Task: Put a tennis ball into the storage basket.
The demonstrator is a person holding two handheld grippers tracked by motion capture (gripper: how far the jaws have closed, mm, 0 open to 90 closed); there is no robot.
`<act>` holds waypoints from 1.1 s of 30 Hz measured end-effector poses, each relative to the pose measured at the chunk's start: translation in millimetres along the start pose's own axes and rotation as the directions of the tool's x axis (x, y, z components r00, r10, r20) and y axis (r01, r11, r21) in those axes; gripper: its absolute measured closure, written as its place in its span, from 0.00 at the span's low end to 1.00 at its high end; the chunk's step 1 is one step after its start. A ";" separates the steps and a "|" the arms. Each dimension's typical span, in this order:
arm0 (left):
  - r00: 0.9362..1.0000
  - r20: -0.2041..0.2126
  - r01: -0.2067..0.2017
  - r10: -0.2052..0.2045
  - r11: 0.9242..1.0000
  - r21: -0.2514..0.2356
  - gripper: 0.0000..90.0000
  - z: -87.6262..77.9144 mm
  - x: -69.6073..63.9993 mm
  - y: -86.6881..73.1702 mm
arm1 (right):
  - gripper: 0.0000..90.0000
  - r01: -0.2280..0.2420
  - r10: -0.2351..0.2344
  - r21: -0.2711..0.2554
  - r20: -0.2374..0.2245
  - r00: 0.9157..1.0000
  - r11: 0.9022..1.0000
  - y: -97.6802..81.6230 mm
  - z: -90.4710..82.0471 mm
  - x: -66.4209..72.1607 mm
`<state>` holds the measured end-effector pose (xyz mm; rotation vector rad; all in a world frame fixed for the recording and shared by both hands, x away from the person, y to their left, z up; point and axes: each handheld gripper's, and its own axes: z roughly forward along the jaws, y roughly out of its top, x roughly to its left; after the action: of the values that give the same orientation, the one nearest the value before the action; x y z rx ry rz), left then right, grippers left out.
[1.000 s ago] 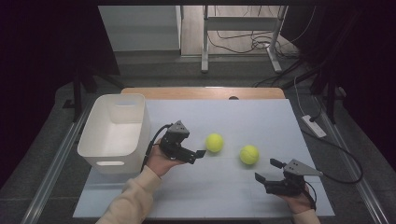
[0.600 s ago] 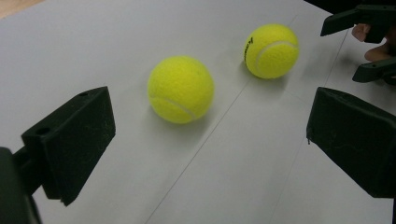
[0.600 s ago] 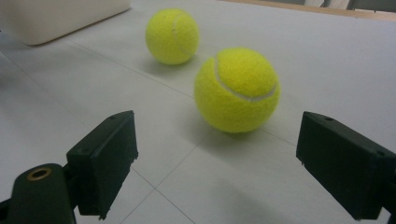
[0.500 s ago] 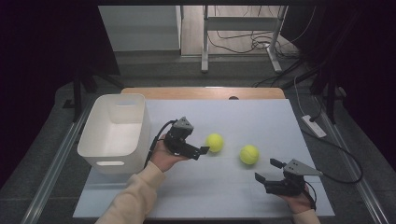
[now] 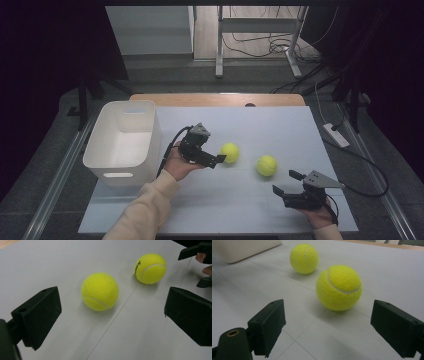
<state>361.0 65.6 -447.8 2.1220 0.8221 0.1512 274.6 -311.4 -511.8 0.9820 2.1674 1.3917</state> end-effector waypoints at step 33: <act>1.000 0.013 -0.010 0.009 0.998 0.062 0.02 32.7 6.8 21.5 | 0.14 0.001 -0.001 0.004 -0.002 1.000 1.000 -0.3 1.0 0.2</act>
<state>389.4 38.5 -454.0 2.1834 0.8189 0.1190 274.9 -310.7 -512.4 0.9820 2.1726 1.3883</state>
